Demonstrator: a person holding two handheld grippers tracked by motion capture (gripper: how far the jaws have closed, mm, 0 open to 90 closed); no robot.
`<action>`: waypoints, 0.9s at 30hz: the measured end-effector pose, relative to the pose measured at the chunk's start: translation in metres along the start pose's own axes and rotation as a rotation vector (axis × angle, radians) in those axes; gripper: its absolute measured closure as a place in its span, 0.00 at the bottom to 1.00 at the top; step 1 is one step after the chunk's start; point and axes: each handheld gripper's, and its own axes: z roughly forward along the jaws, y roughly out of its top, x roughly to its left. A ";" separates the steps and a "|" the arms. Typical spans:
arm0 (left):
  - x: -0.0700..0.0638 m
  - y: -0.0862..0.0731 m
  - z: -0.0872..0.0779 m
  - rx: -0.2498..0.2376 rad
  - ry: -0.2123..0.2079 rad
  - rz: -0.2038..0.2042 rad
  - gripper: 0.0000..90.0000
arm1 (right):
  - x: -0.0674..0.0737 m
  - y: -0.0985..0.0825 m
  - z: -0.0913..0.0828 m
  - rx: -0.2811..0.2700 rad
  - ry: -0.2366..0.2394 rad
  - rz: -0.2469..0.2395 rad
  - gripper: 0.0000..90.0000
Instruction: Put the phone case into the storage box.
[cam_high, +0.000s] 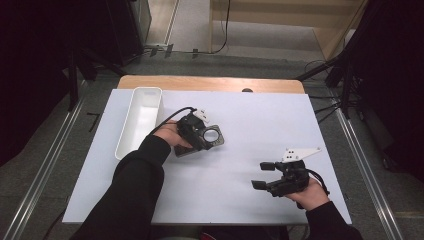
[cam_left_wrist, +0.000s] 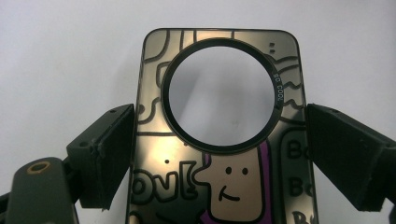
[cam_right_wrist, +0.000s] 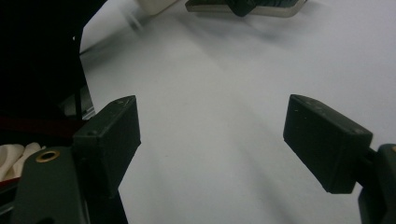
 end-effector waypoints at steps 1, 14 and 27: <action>0.000 0.001 -0.002 -0.017 -0.008 -0.002 0.12 | 0.000 0.000 0.000 0.001 0.000 -0.001 0.20; -0.008 0.014 -0.025 -0.110 -0.006 -0.094 0.12 | 0.000 0.000 0.002 0.002 0.000 0.000 0.20; -0.012 0.025 -0.042 -0.205 -0.007 -0.220 0.12 | -0.002 0.000 0.002 -0.003 -0.002 0.003 0.20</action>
